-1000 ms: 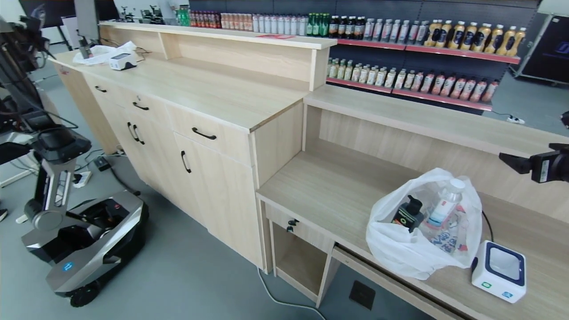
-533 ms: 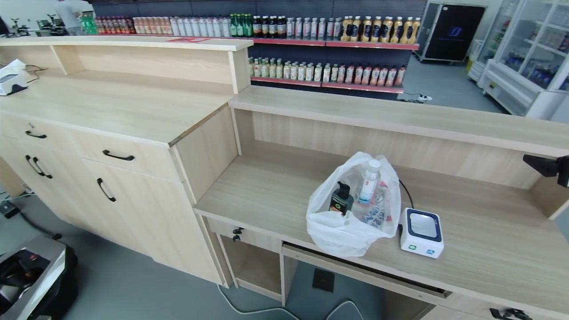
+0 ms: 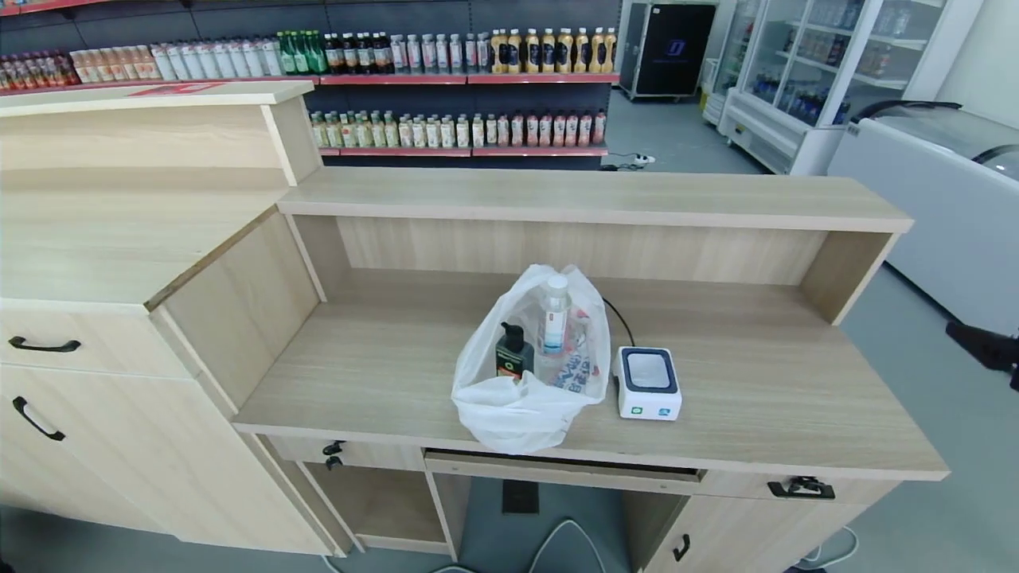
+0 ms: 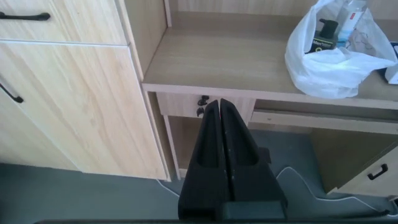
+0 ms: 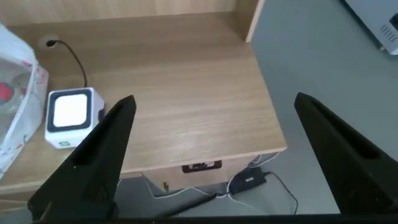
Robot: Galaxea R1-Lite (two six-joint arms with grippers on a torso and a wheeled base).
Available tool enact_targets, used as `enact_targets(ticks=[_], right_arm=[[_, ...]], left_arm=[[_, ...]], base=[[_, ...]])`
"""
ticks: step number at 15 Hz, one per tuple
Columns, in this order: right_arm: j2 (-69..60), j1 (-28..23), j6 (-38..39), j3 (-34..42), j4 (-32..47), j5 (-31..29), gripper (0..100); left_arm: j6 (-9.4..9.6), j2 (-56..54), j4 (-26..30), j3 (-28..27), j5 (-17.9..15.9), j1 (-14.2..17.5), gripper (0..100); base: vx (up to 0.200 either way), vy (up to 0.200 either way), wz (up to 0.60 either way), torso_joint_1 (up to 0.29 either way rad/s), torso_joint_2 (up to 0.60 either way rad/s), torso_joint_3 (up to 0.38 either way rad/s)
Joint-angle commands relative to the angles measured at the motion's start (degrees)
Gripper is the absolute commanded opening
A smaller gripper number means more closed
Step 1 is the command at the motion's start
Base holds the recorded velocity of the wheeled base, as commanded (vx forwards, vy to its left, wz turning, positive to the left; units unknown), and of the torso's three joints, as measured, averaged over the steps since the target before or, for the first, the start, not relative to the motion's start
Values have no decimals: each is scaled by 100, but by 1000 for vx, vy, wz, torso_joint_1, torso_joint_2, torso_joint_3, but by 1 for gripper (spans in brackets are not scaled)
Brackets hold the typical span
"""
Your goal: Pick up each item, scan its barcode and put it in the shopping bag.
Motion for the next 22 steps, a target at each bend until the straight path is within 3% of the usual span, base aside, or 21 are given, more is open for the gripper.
enact_targets(ticks=[1, 4, 5, 6, 7, 8, 13, 18, 22], right_arm=[[-2226, 805, 40, 1712, 34, -302, 100], [-3879, 1121, 92, 2820, 78, -275, 100], [-4309, 1288, 251, 2820, 456, -258, 100], [-5083, 1649, 470, 2820, 1326, -293, 100], [-5514, 1754, 470, 2820, 1686, -310, 100], [-6401, 1789, 470, 2820, 2556, -381, 100], [-6990, 1939, 523, 2820, 2627, -574, 100], [-6981, 1939, 1464, 2820, 2653, -741, 100], [-6990, 1939, 1507, 2820, 2653, -741, 100]], left_arm=[[-1, -2, 0, 0, 4, 0, 0], [-1, -2, 0, 0, 4, 0, 0], [-1, -2, 0, 0, 4, 0, 0], [-1, -2, 0, 0, 4, 0, 0], [-1, -2, 0, 0, 4, -9, 0], [-1, -2, 0, 0, 4, 0, 0], [-1, -2, 0, 0, 4, 0, 0], [-1, -2, 0, 0, 4, 0, 0], [-1, -2, 0, 0, 4, 0, 0]], base=[[0, 0, 0, 0, 0, 0], [0, 0, 0, 0, 0, 0], [0, 0, 0, 0, 0, 0], [0, 0, 0, 0, 0, 0], [0, 0, 0, 0, 0, 0], [0, 0, 0, 0, 0, 0], [0, 0, 0, 0, 0, 0], [0, 0, 0, 0, 0, 0], [0, 0, 0, 0, 0, 0]])
